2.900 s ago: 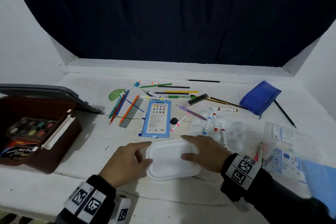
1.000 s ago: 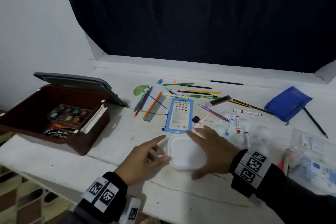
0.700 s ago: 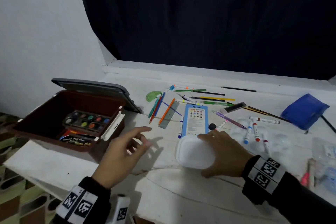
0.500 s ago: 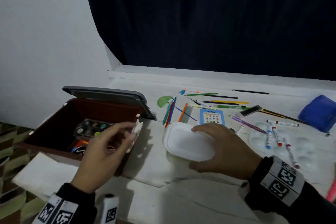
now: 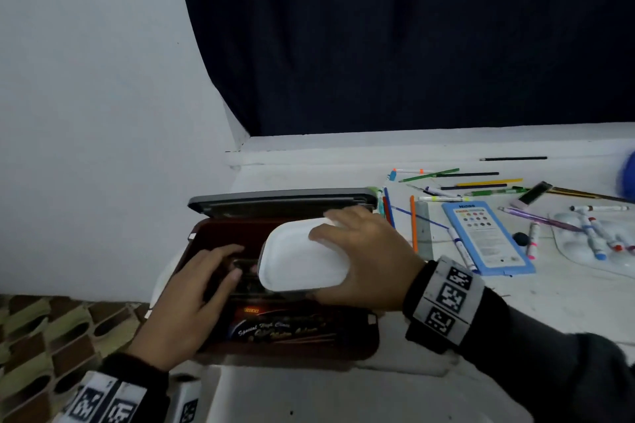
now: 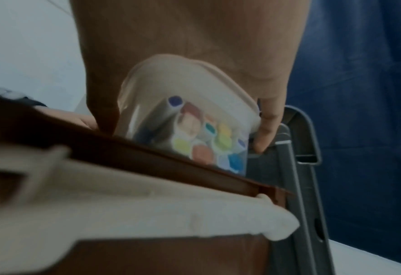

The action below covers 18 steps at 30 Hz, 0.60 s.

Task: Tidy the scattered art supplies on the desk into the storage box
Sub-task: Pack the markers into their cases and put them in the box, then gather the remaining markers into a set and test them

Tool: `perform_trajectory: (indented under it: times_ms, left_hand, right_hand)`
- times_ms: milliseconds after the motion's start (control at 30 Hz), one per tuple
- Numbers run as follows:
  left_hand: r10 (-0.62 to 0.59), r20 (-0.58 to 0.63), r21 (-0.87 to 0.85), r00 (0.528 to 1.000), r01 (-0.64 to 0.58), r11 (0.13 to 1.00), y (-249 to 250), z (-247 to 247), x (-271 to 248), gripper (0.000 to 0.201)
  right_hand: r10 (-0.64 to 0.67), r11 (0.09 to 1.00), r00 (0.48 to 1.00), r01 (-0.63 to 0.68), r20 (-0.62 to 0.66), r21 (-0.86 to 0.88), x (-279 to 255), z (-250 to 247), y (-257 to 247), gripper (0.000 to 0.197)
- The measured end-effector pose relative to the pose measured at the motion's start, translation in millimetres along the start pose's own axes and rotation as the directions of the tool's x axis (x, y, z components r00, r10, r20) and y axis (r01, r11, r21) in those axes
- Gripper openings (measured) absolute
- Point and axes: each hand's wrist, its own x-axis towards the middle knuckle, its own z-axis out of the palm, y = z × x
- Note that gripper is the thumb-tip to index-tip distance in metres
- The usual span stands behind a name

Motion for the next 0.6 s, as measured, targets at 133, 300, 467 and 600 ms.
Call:
perform_trajectory:
  times_ms: [133, 300, 467, 600]
  left_hand:
    - [-0.041, 0.024, -0.095, 0.999, 0.043, 0.995, -9.4, 1.2, 0.4, 0.030]
    - [-0.046, 0.015, -0.172, 0.999, 0.048, 0.984, -7.4, 3.2, -0.5, 0.031]
    - [-0.027, 0.049, -0.159, 0.998, 0.034, 0.987, -3.4, 2.2, -2.1, 0.028]
    - [0.025, 0.067, -0.164, 0.997, -0.014, 0.986, 10.3, 1.8, -3.0, 0.024]
  right_hand:
    - [0.053, 0.980, 0.977, -0.010, 0.209, -0.201, 23.9, 14.9, -9.3, 0.076]
    - [0.088, 0.951, 0.939, 0.021, 0.334, -0.310, 21.5, 36.9, -12.8, 0.071]
    - [0.113, 0.942, 0.926, 0.016, 0.359, -0.336, 12.6, 46.8, -14.4, 0.071]
    - [0.102, 0.946, 0.919, 0.029, 0.381, -0.324, 10.8, 44.3, -13.2, 0.071]
